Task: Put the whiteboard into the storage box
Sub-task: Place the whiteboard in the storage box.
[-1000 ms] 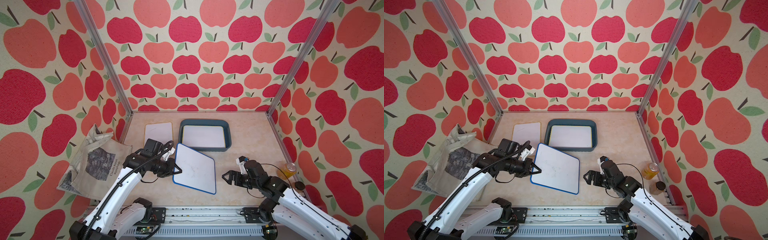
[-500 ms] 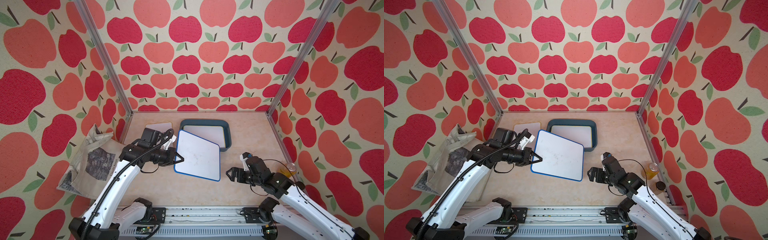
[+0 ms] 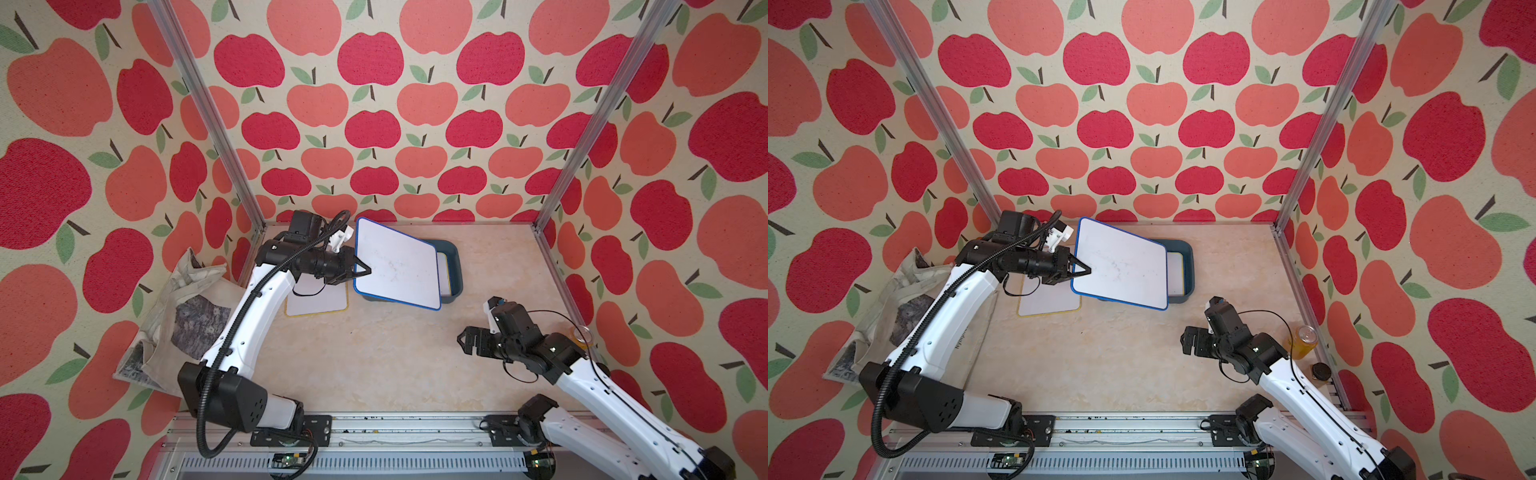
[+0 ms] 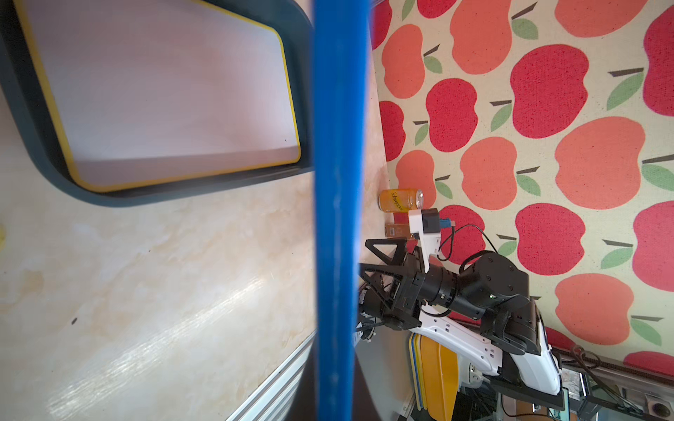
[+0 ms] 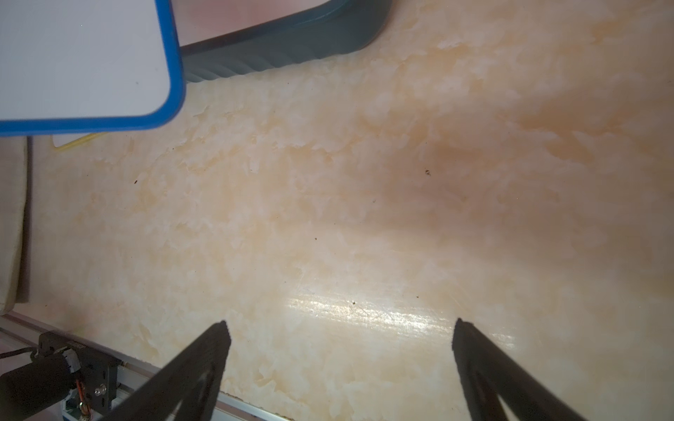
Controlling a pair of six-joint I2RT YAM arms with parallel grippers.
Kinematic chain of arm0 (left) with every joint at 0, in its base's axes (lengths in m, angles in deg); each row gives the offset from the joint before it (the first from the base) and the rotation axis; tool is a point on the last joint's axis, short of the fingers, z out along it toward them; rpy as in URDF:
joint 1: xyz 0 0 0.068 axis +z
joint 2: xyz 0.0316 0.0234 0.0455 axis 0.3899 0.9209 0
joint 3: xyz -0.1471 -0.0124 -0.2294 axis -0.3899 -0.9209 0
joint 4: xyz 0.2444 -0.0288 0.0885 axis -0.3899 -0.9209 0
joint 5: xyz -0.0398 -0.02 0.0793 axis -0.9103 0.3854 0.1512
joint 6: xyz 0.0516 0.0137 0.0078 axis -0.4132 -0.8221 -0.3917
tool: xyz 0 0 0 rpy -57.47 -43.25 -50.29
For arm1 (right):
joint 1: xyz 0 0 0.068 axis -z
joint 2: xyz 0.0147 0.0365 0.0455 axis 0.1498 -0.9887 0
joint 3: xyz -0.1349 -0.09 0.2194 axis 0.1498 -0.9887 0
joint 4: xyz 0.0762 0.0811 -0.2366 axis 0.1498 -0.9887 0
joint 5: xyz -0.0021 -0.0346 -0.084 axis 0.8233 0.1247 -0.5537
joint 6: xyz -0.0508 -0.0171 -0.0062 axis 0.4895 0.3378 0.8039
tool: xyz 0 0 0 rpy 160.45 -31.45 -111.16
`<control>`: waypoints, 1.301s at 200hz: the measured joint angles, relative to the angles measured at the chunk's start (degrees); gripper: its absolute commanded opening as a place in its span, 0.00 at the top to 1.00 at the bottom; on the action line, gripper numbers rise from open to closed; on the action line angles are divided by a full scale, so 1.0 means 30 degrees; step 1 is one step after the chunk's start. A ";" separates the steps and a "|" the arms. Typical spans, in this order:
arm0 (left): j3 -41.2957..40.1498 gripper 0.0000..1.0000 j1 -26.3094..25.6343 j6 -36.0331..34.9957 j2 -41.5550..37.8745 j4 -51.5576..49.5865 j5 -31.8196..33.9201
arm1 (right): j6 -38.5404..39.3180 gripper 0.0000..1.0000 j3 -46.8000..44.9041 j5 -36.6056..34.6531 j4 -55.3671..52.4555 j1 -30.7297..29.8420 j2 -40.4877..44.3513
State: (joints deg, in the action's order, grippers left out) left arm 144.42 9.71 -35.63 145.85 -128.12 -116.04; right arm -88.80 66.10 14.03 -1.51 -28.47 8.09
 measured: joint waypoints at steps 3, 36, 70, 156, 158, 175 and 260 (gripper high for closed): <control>0.0342 1.00 0.0066 -0.0109 0.0321 -0.0066 -0.0066 | 0.0029 0.01 0.0051 -0.0007 -0.0007 0.0015 -0.0109; 0.2892 1.00 0.0495 -0.0678 0.3206 -0.0306 -0.0488 | 0.0444 0.01 0.0831 -0.0342 0.0007 0.0051 -0.1610; 0.5625 1.00 0.0554 -0.0896 0.6360 -0.0685 -0.1020 | 0.1005 0.01 0.1734 -0.0561 0.0138 0.0153 -0.2812; 0.9930 1.00 0.0554 -0.1224 1.2007 -0.1508 -0.2062 | 0.2193 0.01 0.3315 -0.1151 0.0138 0.0525 -0.5282; 0.9952 1.00 0.0554 -0.1209 1.2072 -0.1508 -0.2084 | 0.2208 0.01 0.3344 -0.1151 0.0138 0.0539 -0.5319; 1.0244 1.00 0.0525 -0.1166 1.2626 -0.1515 -0.2368 | 0.2382 0.01 0.3490 -0.1180 0.0131 0.0590 -0.5595; 1.0601 1.00 -0.0109 -0.0984 1.4280 -0.1129 -0.3344 | 0.2557 0.01 0.3592 -0.1202 -0.0007 0.0670 -0.6011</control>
State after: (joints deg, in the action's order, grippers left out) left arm 176.22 9.39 -38.58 188.69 -131.51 -126.07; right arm -81.13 76.88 10.42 -1.53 -26.45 -9.94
